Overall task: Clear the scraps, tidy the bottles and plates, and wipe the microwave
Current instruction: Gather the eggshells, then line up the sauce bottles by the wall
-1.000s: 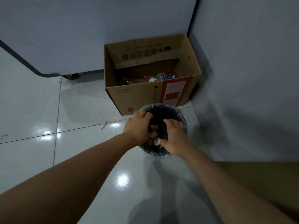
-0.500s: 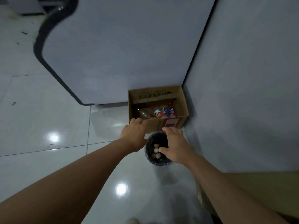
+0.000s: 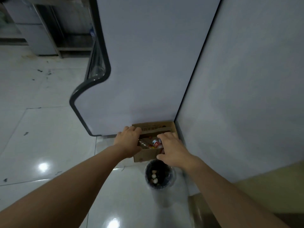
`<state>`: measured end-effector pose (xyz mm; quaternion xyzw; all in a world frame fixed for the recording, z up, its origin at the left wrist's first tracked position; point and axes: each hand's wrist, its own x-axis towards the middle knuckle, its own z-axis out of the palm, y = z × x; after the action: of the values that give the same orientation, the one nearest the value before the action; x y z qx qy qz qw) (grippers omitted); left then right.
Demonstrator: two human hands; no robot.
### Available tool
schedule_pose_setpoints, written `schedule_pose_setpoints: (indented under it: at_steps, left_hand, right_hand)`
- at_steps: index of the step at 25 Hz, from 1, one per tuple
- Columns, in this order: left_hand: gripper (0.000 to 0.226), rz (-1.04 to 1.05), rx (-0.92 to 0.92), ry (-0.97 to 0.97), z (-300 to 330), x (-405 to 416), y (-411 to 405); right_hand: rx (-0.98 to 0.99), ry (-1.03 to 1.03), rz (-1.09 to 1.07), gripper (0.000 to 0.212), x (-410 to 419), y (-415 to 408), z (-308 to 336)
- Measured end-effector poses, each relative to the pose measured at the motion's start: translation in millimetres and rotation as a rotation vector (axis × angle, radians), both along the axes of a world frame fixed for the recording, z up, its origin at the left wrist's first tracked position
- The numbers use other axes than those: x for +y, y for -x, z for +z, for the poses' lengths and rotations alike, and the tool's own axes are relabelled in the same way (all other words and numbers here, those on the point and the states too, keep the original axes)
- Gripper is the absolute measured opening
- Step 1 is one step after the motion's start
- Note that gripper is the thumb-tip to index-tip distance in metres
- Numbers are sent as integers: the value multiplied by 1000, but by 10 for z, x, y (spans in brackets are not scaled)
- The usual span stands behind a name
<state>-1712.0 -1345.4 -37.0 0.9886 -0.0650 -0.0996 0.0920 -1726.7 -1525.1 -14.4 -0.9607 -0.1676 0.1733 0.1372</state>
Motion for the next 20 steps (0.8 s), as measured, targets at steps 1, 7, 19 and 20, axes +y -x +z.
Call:
schedule_pose_setpoints:
  at_steps: [1, 7, 19, 20]
  left_hand:
    - [56, 0, -11, -6, 178, 33, 9]
    - [58, 56, -98, 1, 1100, 276, 41]
    - [56, 390, -197, -34, 2187, 1257, 864]
    - [57, 418, -206, -34, 2229, 1344, 943]
  right_hand:
    - [-14, 12, 9, 72, 29, 18, 165]
    - [-92, 42, 94, 73, 252, 21, 955]
    - [-183, -26, 395, 71, 1164, 48, 1942]
    - [-192, -35, 424, 71, 1275, 67, 1986]
